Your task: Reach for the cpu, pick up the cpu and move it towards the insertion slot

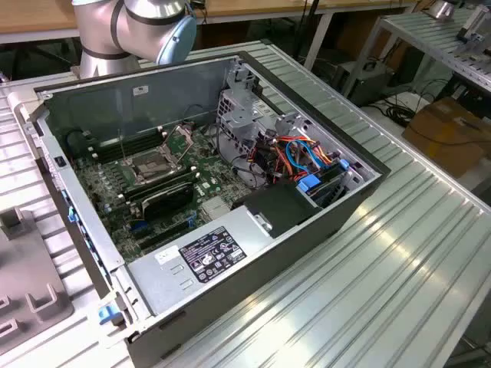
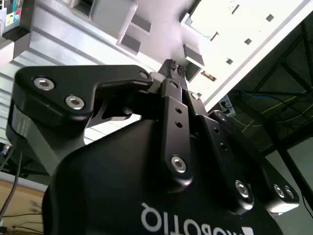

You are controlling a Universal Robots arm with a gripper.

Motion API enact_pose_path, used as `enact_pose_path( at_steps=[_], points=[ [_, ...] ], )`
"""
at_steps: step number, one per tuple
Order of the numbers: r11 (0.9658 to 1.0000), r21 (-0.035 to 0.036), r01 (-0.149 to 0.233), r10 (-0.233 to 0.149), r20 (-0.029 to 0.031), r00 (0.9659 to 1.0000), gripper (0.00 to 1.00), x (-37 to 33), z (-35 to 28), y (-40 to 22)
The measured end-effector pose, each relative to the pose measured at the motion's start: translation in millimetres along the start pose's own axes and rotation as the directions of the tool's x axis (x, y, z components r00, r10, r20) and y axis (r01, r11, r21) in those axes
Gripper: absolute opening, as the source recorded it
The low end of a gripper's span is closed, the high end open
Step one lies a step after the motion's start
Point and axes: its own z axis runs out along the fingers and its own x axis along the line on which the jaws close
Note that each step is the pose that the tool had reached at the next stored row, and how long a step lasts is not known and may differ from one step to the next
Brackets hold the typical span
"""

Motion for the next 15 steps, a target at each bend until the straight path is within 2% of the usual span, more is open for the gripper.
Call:
enact_pose_path(
  at_steps=[8,15],
  points=[
    [1.0000,0.0000,0.000,0.000,0.0000,1.0000,0.11,0.2,0.0,-0.1],
    [1.0000,0.0000,0.000,0.000,-0.0015,1.0000,0.11,7.7,0.7,0.0]
  ],
)
